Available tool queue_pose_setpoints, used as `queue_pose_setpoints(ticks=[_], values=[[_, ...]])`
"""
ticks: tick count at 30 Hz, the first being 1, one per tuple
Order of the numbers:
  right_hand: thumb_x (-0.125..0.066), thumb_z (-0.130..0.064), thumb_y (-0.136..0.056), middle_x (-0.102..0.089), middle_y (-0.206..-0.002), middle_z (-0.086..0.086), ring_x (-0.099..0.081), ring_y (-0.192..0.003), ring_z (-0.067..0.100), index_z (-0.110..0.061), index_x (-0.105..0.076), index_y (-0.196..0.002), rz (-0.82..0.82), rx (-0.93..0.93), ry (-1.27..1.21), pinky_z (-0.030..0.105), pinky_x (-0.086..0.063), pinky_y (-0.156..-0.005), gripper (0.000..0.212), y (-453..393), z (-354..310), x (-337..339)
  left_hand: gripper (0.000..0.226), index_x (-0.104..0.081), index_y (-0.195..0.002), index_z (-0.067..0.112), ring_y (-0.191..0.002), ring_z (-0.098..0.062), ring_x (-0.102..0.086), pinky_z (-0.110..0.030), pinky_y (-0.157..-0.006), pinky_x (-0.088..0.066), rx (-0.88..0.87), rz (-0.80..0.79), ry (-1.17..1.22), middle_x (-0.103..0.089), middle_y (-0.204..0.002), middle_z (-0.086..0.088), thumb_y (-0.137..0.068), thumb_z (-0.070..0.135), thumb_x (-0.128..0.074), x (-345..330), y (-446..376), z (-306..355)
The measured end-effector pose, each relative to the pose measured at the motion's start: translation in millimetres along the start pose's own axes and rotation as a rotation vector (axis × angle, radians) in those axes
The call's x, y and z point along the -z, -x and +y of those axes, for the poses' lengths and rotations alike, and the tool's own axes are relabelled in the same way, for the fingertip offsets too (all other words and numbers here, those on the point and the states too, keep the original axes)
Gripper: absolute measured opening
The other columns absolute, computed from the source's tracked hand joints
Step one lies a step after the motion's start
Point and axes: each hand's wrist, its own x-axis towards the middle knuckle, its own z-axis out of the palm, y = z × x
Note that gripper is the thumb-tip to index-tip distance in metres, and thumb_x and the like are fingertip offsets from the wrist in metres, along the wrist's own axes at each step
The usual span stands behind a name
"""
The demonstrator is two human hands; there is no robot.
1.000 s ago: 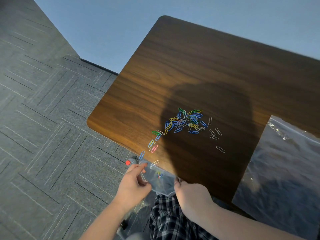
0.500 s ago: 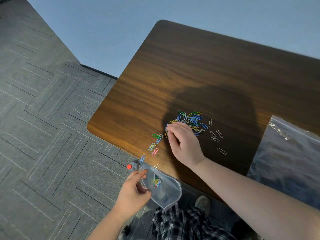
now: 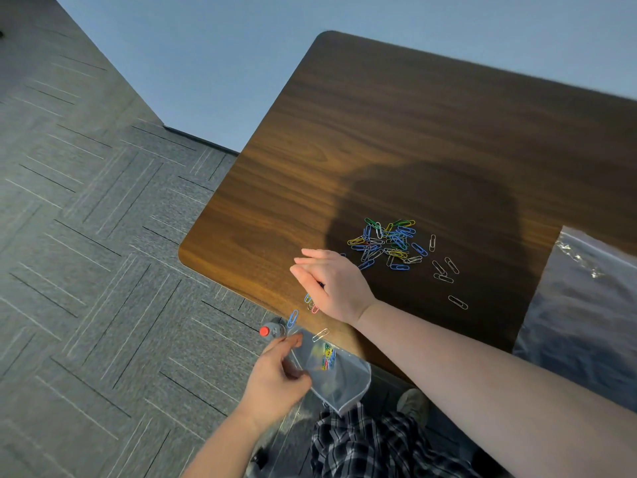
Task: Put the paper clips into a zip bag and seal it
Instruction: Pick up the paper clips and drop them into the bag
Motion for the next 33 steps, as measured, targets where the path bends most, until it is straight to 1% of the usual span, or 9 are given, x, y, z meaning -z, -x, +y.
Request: queue_pose_setpoints(ticks=[6, 10, 13, 16, 20, 24, 28, 31, 33], values=[[-0.039, -0.037, -0.092, -0.075, -0.099, 0.006, -0.065, -0.105, 0.015, -0.007, -0.076, -0.091, 0.050, 0.045, -0.036, 0.023, -0.043, -0.097, 0.048, -3, 3, -4, 0.053, -0.057, -0.117, 0.010, -0.051, -0.003, -0.050, -0.009, -0.055, -0.044, -0.002, 0.005, -0.003, -0.057, -0.108, 0.003, -0.068, -0.008, -0.061, 4, -5, -3], [-0.037, -0.043, -0.093, -0.075, -0.099, 0.009, -0.067, -0.101, 0.016, -0.004, -0.075, -0.095, -0.005, 0.043, -0.114, 0.027, -0.048, -0.096, 0.054, 0, 1, -8, 0.052, -0.057, -0.115, 0.016, -0.053, -0.004, -0.051, -0.010, -0.055, -0.045, 0.000, 0.019, 0.006, -0.057, -0.104, 0.002, -0.069, -0.008, -0.063, 6, -7, -1], [-0.031, -0.049, -0.096, -0.076, -0.088, 0.009, -0.069, -0.091, 0.014, -0.002, -0.075, -0.080, -0.062, 0.085, -0.182, 0.028, -0.051, -0.091, 0.067, 8, -5, -15, 0.050, -0.057, -0.114, 0.017, -0.054, -0.006, -0.050, -0.012, -0.054, -0.045, 0.003, 0.031, 0.003, -0.056, -0.099, 0.005, -0.070, -0.007, -0.064, 8, -8, 0], [-0.038, -0.036, -0.098, -0.066, -0.062, 0.005, -0.061, -0.067, 0.013, -0.001, -0.064, -0.060, -0.066, 0.129, -0.277, 0.032, -0.052, -0.079, 0.058, 23, -9, -16, 0.051, -0.056, -0.114, 0.018, -0.055, -0.007, -0.050, -0.014, -0.055, -0.045, -0.005, 0.039, -0.008, -0.055, -0.093, 0.004, -0.070, -0.005, -0.065, 10, -8, 2], [-0.040, -0.031, -0.099, -0.064, -0.059, 0.011, -0.063, -0.064, 0.025, 0.000, -0.061, -0.058, -0.105, 0.128, -0.331, 0.035, -0.050, -0.076, 0.055, 43, -12, -20, 0.052, -0.056, -0.113, 0.022, -0.056, -0.007, -0.050, -0.014, -0.054, -0.044, -0.028, 0.023, -0.039, -0.052, -0.083, 0.001, -0.069, -0.005, -0.064, 14, -8, 5], [-0.043, -0.027, -0.099, -0.065, -0.060, 0.012, -0.061, -0.064, 0.026, 0.000, -0.060, -0.058, -0.148, 0.132, -0.315, 0.033, -0.048, -0.078, 0.052, 64, -16, -22, 0.056, -0.056, -0.119, 0.014, -0.081, 0.003, -0.058, 0.000, -0.070, -0.042, -0.061, 0.029, -0.076, -0.056, -0.098, 0.008, -0.067, -0.006, -0.066, 15, -8, 5], [-0.046, -0.024, -0.098, -0.053, -0.051, 0.013, -0.049, -0.054, 0.028, -0.002, -0.050, -0.051, -0.162, 0.153, -0.336, 0.035, -0.046, -0.071, 0.052, 71, -21, -26, 0.056, -0.054, -0.121, 0.007, -0.106, -0.006, -0.051, 0.002, -0.084, -0.033, -0.093, 0.031, -0.115, -0.051, -0.104, 0.015, -0.067, -0.001, -0.070, 14, -7, 5], [-0.040, -0.030, -0.100, -0.055, -0.054, 0.013, -0.052, -0.057, 0.028, -0.002, -0.052, -0.053, -0.181, 0.126, -0.346, 0.040, -0.048, -0.071, 0.055, 81, -29, -34, 0.058, -0.051, -0.124, 0.006, -0.105, -0.014, -0.054, -0.013, -0.088, -0.039, -0.069, -0.013, -0.119, -0.050, -0.108, 0.010, -0.069, 0.000, -0.068, 13, -6, 5], [-0.043, -0.028, -0.099, -0.060, -0.060, 0.013, -0.057, -0.064, 0.028, -0.001, -0.056, -0.059, -0.170, 0.119, -0.360, 0.042, -0.049, -0.076, 0.050, 89, -31, -34, 0.058, -0.051, -0.125, 0.008, -0.100, -0.013, -0.056, -0.005, -0.082, -0.040, -0.055, -0.025, -0.122, -0.052, -0.110, 0.006, -0.069, 0.003, -0.068, 12, -4, 4]])
